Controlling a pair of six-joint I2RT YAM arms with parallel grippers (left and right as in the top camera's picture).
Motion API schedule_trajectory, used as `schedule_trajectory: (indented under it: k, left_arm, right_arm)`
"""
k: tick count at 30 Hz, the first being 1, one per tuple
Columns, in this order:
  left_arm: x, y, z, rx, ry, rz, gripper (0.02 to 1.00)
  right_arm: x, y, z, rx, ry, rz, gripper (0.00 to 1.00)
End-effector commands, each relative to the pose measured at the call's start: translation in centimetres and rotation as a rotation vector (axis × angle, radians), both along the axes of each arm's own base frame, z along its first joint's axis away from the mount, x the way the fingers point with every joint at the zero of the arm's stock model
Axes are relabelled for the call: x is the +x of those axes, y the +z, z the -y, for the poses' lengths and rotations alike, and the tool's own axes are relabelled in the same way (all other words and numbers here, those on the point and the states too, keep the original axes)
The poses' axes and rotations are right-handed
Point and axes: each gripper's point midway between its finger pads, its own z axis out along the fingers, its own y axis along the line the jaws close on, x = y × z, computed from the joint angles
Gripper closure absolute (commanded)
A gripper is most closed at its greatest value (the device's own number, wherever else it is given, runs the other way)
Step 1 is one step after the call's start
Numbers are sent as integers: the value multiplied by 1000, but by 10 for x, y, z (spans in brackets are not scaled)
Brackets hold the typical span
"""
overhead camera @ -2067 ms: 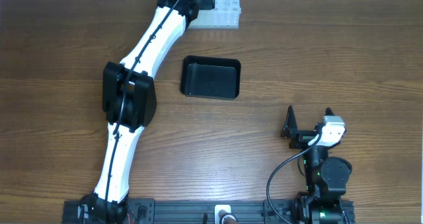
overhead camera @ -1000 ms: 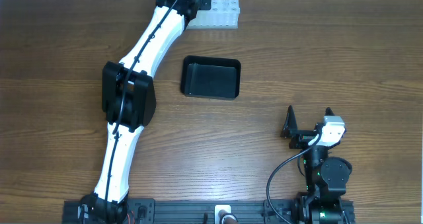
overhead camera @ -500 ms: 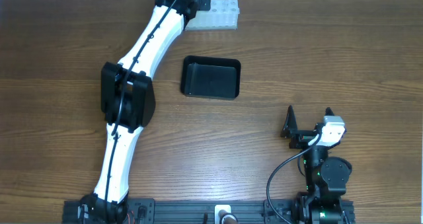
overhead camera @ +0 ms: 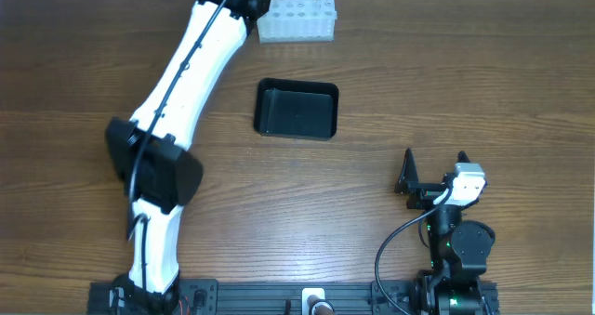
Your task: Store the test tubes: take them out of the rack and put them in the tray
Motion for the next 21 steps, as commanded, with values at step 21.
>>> schedule_trajectory:
  k: [21]
  left_arm:
    - [-157,-102,9,-42,-68,-800,976]
  right_arm:
    - [0,-1,3,9,-16,2,9]
